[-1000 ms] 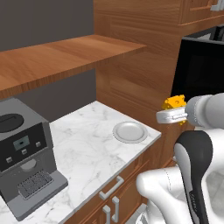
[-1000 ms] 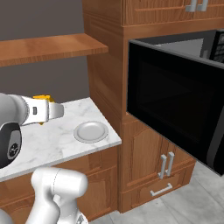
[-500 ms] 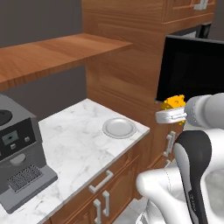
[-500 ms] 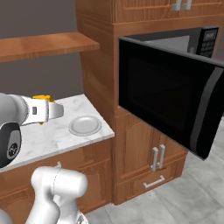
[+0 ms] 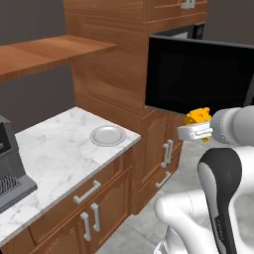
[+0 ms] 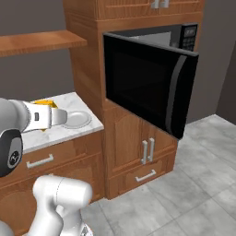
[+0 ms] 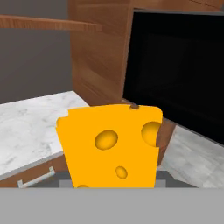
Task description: Pick the cheese from the counter and place it in the microwave. Then turn on the microwave.
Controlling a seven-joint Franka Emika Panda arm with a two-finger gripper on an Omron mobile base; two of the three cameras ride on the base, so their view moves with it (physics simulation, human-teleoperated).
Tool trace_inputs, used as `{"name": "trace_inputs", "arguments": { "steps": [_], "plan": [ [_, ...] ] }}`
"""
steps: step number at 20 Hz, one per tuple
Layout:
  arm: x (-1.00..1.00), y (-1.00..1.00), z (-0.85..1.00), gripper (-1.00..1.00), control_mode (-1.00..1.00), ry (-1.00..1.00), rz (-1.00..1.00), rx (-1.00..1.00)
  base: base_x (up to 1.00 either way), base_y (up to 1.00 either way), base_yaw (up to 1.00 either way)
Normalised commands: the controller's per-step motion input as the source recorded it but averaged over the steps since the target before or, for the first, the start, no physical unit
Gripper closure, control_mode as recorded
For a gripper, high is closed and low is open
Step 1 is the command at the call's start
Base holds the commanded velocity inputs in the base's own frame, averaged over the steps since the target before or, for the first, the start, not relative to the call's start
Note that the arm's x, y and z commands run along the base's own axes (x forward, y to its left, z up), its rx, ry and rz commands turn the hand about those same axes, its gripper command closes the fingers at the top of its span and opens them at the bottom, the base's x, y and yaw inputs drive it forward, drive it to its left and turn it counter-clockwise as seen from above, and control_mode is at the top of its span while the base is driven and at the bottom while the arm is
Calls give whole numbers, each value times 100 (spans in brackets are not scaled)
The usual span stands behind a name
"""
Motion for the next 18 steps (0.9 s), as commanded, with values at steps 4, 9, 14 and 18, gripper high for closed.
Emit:
{"name": "trace_inputs", "arguments": {
  "steps": [4, 9, 14, 18],
  "plan": [
    [0, 0, 0, 100, 100, 0, 0, 0, -16, -49, -18],
    [0, 0, 0, 100, 100, 0, 0, 0, -7, -49, -20],
    [0, 0, 0, 100, 100, 0, 0, 0, 0, -53, -24],
    [0, 0, 0, 100, 100, 0, 0, 0, -4, -51, -25]
  ]
}}
